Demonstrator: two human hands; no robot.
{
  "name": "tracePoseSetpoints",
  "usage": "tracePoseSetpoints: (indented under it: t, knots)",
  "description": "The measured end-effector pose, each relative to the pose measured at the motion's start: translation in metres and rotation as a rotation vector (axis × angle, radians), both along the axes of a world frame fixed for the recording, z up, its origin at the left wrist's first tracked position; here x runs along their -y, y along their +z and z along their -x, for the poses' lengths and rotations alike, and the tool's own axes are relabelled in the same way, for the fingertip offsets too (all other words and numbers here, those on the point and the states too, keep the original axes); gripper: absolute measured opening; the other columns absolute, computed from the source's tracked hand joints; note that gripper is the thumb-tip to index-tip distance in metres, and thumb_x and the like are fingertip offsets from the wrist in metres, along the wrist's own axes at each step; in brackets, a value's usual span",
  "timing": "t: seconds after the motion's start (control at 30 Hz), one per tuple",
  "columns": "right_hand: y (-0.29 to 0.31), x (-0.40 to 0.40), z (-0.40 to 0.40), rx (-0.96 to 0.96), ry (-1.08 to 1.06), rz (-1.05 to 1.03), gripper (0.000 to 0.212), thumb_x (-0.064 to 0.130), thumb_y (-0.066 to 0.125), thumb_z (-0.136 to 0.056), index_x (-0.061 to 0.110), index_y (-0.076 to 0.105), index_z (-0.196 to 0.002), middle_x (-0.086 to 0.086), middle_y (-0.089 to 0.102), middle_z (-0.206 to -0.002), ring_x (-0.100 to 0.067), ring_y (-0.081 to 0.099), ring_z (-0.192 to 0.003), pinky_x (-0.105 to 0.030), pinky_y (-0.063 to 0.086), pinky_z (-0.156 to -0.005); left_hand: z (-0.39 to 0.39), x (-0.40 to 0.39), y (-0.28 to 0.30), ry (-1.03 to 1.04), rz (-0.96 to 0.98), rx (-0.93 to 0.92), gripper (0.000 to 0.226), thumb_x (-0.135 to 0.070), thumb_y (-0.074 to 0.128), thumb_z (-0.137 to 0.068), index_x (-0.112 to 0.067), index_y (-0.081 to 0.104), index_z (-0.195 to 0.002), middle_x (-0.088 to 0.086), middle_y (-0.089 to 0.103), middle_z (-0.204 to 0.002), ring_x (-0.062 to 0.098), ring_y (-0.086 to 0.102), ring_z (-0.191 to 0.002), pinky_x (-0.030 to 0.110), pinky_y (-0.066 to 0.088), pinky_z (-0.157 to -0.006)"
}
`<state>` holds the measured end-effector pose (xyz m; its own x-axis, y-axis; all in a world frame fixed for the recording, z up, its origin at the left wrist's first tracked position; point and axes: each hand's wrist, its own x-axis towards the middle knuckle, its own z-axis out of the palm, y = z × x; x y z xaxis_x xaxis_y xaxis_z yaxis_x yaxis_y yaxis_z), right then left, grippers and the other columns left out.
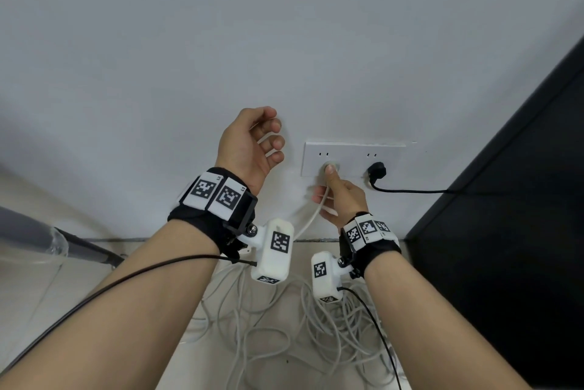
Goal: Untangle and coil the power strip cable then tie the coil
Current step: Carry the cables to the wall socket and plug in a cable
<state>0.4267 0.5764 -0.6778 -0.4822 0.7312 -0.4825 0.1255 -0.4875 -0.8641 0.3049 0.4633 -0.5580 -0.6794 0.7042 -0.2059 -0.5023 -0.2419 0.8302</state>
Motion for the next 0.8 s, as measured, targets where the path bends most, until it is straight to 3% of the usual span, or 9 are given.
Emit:
tracePoseSetpoints:
  t: [0.07,0.13,0.2,0.3,0.57,0.67,0.8]
  knots:
    - [0.002,0.006,0.000,0.049,0.112,0.072,0.057,0.068,0.063,-0.078,0.014,0.064,-0.095,-0.001,0.077,-0.083,-0.019,0.072,-0.081,-0.044,0.051,-0.090,0.000,0.002,0.002,0.002,0.002,0.000,0.018,-0.023,0.052,-0.092,-0.018,0.062,-0.079,-0.003,0.056,-0.067,0.014,0.047,-0.051,0.023,0.036,-0.043]
    - [-0.002,0.016,-0.003,0.109,0.222,0.138,0.054,0.064,0.067,-0.078,0.014,0.063,-0.096,-0.002,0.075,-0.081,-0.023,0.071,-0.083,-0.047,0.050,-0.093,0.000,0.004,0.003,-0.002,0.008,-0.012,0.017,-0.023,0.052,-0.091,-0.018,0.062,-0.078,-0.003,0.056,-0.067,0.014,0.047,-0.051,0.022,0.036,-0.044]
    - [-0.009,0.029,-0.008,0.163,0.293,0.197,0.035,0.046,0.067,-0.088,0.013,0.061,-0.097,-0.005,0.072,-0.081,-0.025,0.070,-0.083,-0.046,0.052,-0.093,0.001,0.008,0.004,-0.003,0.012,-0.025,0.017,-0.022,0.052,-0.091,-0.018,0.063,-0.078,-0.003,0.057,-0.068,0.014,0.047,-0.050,0.022,0.036,-0.044]
    - [-0.012,0.045,-0.014,0.187,0.303,0.259,0.007,0.016,0.054,-0.098,0.010,0.058,-0.099,-0.010,0.071,-0.082,-0.026,0.071,-0.079,-0.043,0.057,-0.080,0.003,0.016,0.006,0.006,0.024,-0.032,0.016,-0.021,0.054,-0.090,-0.018,0.062,-0.077,-0.003,0.057,-0.067,0.014,0.047,-0.050,0.022,0.035,-0.044]
    - [0.031,0.053,-0.019,0.112,0.279,0.265,0.017,-0.004,0.032,-0.097,0.002,0.048,-0.096,-0.018,0.070,-0.090,-0.024,0.072,-0.067,-0.036,0.059,-0.053,0.007,0.046,0.005,-0.077,0.198,-0.181,0.018,-0.019,0.053,-0.092,-0.017,0.064,-0.078,-0.001,0.060,-0.068,0.015,0.052,-0.054,0.026,0.039,-0.052]
    - [0.053,0.058,-0.022,0.067,0.238,0.250,0.014,-0.008,0.030,-0.096,0.000,0.040,-0.101,-0.025,0.068,-0.088,-0.031,0.072,-0.070,-0.041,0.061,-0.053,0.004,0.057,0.005,-0.143,0.287,-0.255,0.019,-0.018,0.051,-0.093,-0.016,0.066,-0.080,-0.001,0.064,-0.069,0.016,0.058,-0.059,0.027,0.042,-0.057]
    - [0.075,0.064,-0.030,0.067,0.264,0.209,0.033,-0.010,0.032,-0.094,0.013,0.036,-0.118,-0.030,0.066,-0.103,-0.039,0.072,-0.080,-0.050,0.060,-0.070,-0.006,0.070,0.007,-0.280,0.397,-0.302,0.019,-0.018,0.051,-0.094,-0.014,0.066,-0.083,0.000,0.067,-0.072,0.017,0.063,-0.067,0.027,0.047,-0.062]
